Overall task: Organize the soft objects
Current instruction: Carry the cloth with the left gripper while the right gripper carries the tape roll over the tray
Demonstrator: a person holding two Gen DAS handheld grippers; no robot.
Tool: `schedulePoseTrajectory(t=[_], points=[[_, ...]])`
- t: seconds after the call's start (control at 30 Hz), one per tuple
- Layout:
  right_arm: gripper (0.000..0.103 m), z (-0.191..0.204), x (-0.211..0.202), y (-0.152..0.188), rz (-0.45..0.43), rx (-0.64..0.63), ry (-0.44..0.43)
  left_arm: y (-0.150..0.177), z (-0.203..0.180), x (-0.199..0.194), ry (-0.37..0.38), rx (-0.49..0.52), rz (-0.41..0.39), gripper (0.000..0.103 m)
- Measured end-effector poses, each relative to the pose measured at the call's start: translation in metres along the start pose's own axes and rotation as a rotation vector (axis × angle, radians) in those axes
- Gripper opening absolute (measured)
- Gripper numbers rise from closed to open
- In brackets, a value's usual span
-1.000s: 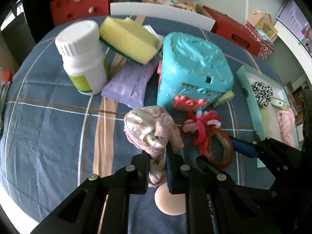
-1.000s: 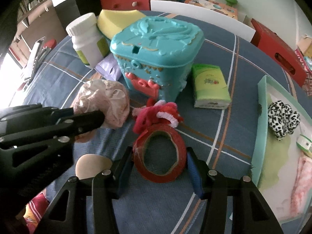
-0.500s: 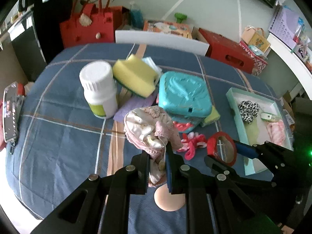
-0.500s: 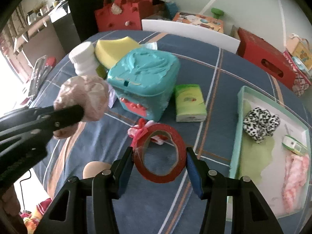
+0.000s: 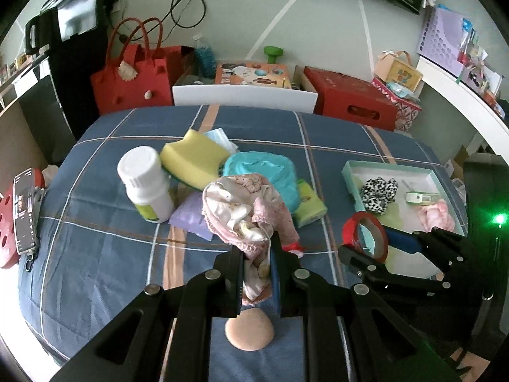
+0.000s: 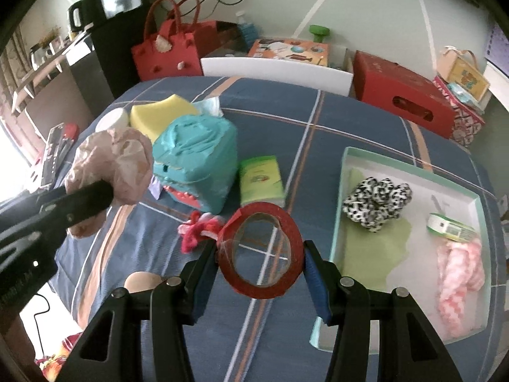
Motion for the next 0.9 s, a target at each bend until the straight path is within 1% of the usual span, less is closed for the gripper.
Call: schedulePoseTrajectory(t=[0.27, 0.33, 0.43, 0.57, 0.67, 0.73, 0.9], points=[[0.055, -0.035, -0.012, 0.001, -0.022, 0.073, 0.042, 0.000, -0.030, 0.001, 0.003, 0.036, 0.006, 0.014], [0.055, -0.046, -0.017, 0.002, -0.030, 0.099, 0.071, 0.001, -0.040, 0.002, -0.001, 0.056, 0.003, 0.014], [0.055, -0.063, -0.021, 0.005, -0.037, 0.149, 0.080, 0.004, -0.057, 0.005, 0.007, 0.088, 0.011, 0.014], [0.055, -0.089, -0.030, 0.011, -0.051, 0.210, 0.118, 0.008, -0.078, 0.009, 0.016, 0.129, 0.021, 0.014], [0.055, -0.113, -0.039, 0.018, -0.064, 0.269, 0.146, 0.012, -0.094, 0.013, 0.009, 0.169, 0.032, 0.014], [0.055, -0.131, -0.045, 0.025, -0.071, 0.322, 0.167, 0.015, -0.103, 0.016, 0.020, 0.185, 0.039, 0.014], [0.055, -0.166, -0.058, 0.040, -0.084, 0.410, 0.212, 0.019, -0.125, 0.021, 0.055, 0.213, 0.056, 0.014]])
Point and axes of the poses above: each gripper's, at about its wrist camera, not at the fingertips, and x roughly the way its jaws point, z to its left, y to its underside, the point moved 6 cm from there along x, roughly the way its jaws point, and after that the axes turned 12 degrees about -y, right-handed, at the moved point
